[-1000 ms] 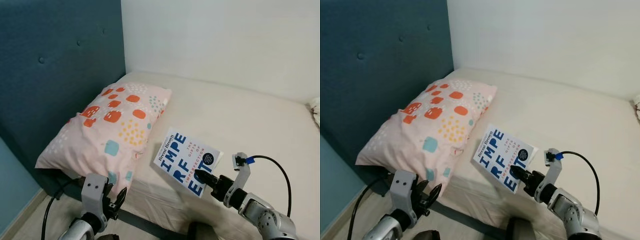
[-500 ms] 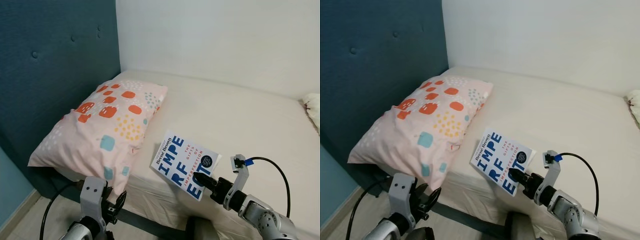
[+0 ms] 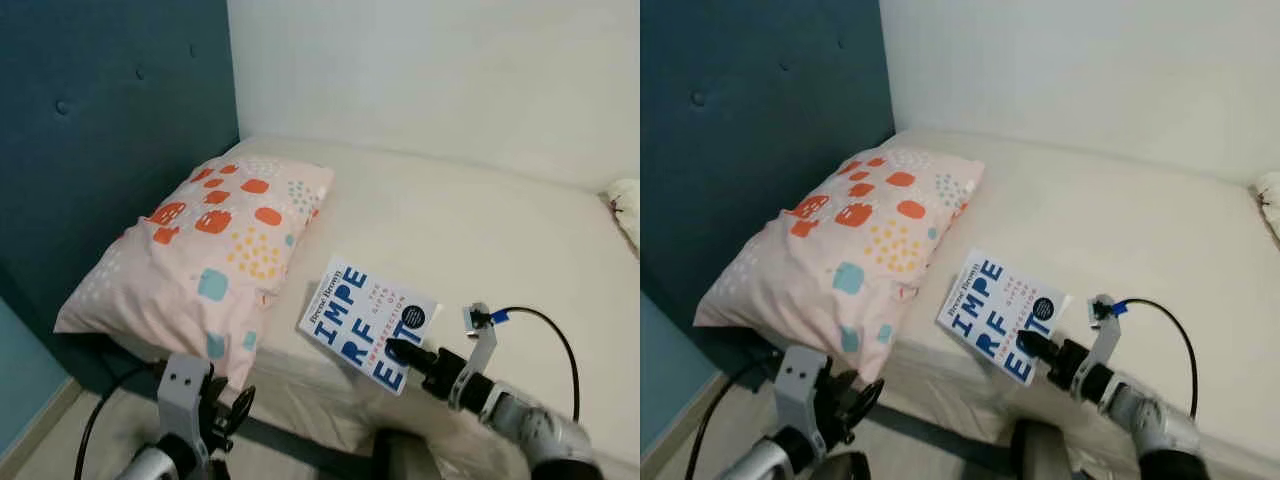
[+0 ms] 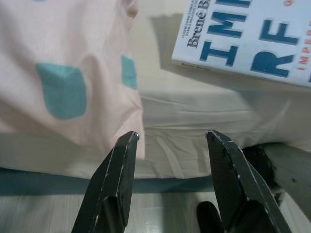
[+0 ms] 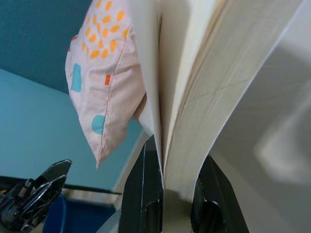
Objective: Clean up the room
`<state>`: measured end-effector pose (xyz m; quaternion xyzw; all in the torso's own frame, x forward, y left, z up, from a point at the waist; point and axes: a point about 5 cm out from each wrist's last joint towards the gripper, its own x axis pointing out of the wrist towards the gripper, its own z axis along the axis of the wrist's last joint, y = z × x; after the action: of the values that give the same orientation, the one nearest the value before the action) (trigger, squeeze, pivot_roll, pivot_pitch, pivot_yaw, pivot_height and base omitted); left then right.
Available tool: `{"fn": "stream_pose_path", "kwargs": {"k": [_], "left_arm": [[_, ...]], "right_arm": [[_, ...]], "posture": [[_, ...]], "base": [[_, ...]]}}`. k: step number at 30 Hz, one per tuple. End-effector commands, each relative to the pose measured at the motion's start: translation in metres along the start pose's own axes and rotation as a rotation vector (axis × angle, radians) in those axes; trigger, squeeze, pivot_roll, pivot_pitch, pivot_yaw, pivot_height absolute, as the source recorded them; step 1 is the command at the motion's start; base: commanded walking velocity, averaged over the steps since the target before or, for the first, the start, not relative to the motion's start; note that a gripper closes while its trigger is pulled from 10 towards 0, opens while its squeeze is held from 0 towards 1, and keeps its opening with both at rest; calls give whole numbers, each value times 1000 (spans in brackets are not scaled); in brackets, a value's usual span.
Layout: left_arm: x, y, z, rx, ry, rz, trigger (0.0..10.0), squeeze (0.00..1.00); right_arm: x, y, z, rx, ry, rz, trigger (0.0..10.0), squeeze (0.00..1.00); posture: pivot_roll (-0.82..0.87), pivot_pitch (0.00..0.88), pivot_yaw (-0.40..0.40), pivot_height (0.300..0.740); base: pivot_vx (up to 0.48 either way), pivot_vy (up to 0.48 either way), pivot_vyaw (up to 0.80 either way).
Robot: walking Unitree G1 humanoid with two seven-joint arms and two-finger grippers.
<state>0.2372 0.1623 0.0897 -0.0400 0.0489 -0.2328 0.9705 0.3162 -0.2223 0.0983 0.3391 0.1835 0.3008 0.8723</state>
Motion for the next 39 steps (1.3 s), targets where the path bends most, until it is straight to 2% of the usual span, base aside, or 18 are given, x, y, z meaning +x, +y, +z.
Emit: {"fn": "stream_pose_path", "kwargs": {"k": [1, 7, 9, 12, 14, 15, 16, 19, 20, 21, 25, 27, 32, 39], "left_arm": [[-5, -2, 0, -9, 18, -23, 10000, 0], [-10, -2, 10, -8, -1, -29, 10000, 0], [-12, -2, 13, -8, -5, -31, 10000, 0], [-15, -2, 16, -5, 1, -39, 10000, 0], [-15, -2, 16, -5, 1, -39, 10000, 0], [-16, -2, 17, -4, 2, -41, 10000, 0], [-16, -2, 17, -4, 2, -41, 10000, 0], [-17, -2, 21, -4, 5, -49, 10000, 0], [-17, -2, 21, -4, 5, -49, 10000, 0], [-18, -2, 22, -5, 10, -55, 10000, 0], [-18, -3, 22, -6, 16, -59, 10000, 0], [-18, -3, 23, -5, 20, -63, 10000, 0], [-20, -4, 24, -2, 28, -60, 10000, 0], [-21, -4, 24, -2, 32, -55, 10000, 0]], "right_arm": [[-5, -5, 2, 49, 0, 7, 10000, 0], [-9, -12, 10, 113, 30, -30, 10000, 0], [-10, -14, 12, 111, 77, -57, 10000, 0], [-13, -19, 13, 45, 177, -102, 10000, 0], [-13, -19, 13, 45, 177, -102, 10000, 0], [-14, -20, 15, 0, 209, -114, 10000, 0], [-14, -20, 15, 0, 209, -114, 10000, 0], [-17, -21, 29, -200, 291, -140, 10000, 0], [-17, -21, 29, -200, 291, -140, 10000, 0], [-17, -20, 40, -279, 303, -161, 10000, 0], [-17, -19, 49, -325, 305, -181, 10000, 0], [-18, -18, 60, -393, 305, -210, 10000, 0], [-15, -14, 74, -481, 266, -246, 10000, 0], [-6, -9, 74, -492, 233, -189, 10000, 0]], "posture": [[96, 245, -66, 529], [122, 275, -72, 529], [127, 281, -71, 529], [138, 288, -71, 529], [138, 288, -71, 529], [138, 288, -71, 529], [138, 288, -71, 529], [142, 292, -66, 529], [142, 292, -66, 529], [142, 296, -64, 529], [146, 301, -64, 529], [148, 303, -64, 529], [152, 303, -66, 529], [153, 307, -66, 529]], "base": [[0, 0, 0], [0, 0, 0], [0, 0, 0], [0, 0, 0], [0, 0, 0], [0, 0, 0], [0, 0, 0], [0, 0, 0], [0, 0, 0], [0, 0, 0], [0, 0, 0], [0, 0, 0], [0, 0, 0], [0, 0, 0]]}}
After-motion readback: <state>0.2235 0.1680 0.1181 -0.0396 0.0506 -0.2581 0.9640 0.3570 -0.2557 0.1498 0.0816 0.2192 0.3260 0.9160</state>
